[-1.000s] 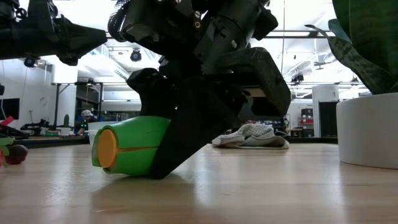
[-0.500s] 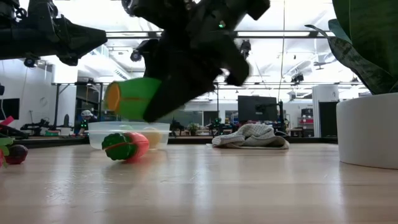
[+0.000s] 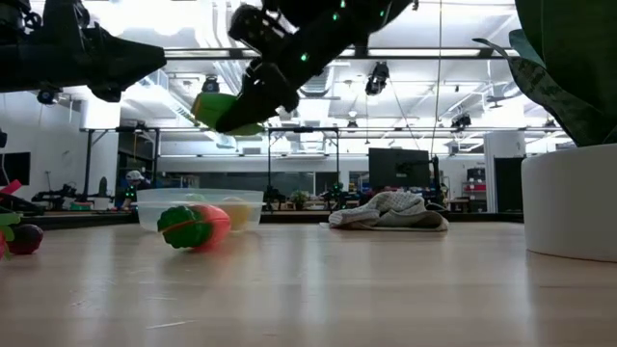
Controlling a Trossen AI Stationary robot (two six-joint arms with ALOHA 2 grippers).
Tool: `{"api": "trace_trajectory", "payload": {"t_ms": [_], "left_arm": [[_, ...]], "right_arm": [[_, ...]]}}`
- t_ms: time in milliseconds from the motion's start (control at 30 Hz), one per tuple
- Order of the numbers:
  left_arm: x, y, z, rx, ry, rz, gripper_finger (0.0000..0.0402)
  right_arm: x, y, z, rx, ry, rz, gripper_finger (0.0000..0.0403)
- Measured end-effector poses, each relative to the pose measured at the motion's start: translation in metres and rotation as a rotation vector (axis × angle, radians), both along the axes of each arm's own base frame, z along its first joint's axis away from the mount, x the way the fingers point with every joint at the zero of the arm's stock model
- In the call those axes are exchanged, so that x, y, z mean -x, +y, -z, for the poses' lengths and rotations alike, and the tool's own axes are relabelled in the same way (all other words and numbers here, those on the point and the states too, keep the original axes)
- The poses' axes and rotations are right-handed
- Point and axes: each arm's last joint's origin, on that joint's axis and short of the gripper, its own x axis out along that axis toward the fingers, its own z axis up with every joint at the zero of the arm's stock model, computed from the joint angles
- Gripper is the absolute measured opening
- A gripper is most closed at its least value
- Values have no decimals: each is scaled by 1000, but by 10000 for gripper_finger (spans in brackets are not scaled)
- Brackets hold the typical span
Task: Pick and placing Produce into tupperware
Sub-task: Put the green corn into the transparent container
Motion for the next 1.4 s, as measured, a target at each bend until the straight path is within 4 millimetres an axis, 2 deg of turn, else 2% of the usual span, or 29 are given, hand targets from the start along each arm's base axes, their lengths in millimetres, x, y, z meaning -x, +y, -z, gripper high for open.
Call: {"api": "trace_trajectory", "payload": {"t_ms": [133,367,633,900,1033,1400], "left_arm": [[0,0,0,0,0,0,126],[1,0,-1,-1,-13,0,126],[0,0,0,-1,-1,1,126],[-1,0,2,1,21,8,126],[-1,0,2,1,18,7,126],[-2,0,2,1,20,7,126]], "right_arm": [[-5,-25,2,-89,-70,40,197],[-16,-46,6,-179,-209,119,197],[-25,-63,33,-261,-234,197,197],[-32,-67,68,-290,-175,230,197],[-34,-68,80,-285,-168,237,197],[-32,-78,84,-325,-164,285,208]]}}
